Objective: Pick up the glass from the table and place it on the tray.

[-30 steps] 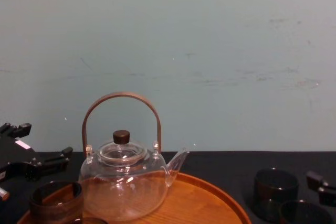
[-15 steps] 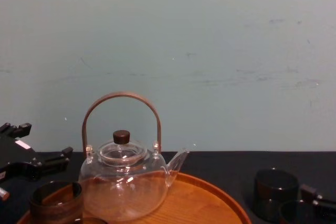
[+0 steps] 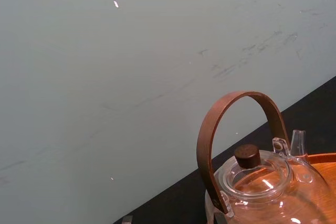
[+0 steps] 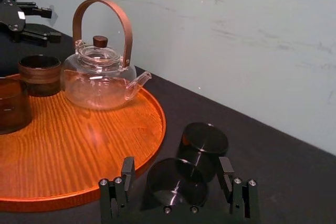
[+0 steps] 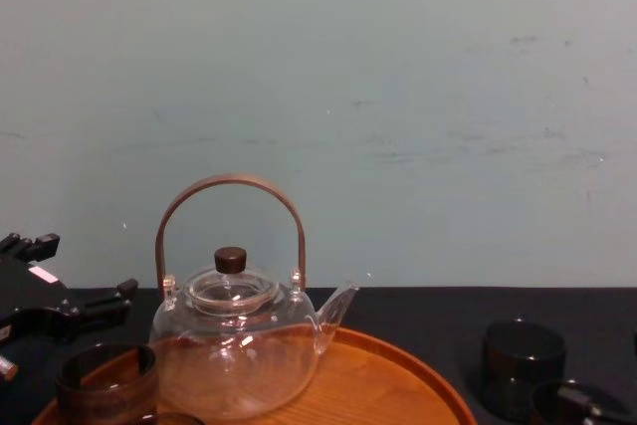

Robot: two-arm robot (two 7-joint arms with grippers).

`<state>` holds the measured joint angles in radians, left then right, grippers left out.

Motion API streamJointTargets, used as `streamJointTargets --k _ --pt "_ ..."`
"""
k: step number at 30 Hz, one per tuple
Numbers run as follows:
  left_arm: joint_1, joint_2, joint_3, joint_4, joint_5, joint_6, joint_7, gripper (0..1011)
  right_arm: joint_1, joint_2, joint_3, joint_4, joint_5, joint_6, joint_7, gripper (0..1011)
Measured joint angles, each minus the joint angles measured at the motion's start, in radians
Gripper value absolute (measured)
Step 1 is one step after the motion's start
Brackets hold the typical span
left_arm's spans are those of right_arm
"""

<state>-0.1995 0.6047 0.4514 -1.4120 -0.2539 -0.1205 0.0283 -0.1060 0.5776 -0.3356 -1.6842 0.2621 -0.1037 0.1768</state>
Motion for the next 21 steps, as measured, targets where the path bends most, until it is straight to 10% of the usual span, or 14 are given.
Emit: streamJointTargets --k 21 --pt "0.0 0.0 0.0 0.0 0.0 0.0 0.0 1002 -0.044 -0.043 0.052 0.024 0.011 0.01 0.039 1002"
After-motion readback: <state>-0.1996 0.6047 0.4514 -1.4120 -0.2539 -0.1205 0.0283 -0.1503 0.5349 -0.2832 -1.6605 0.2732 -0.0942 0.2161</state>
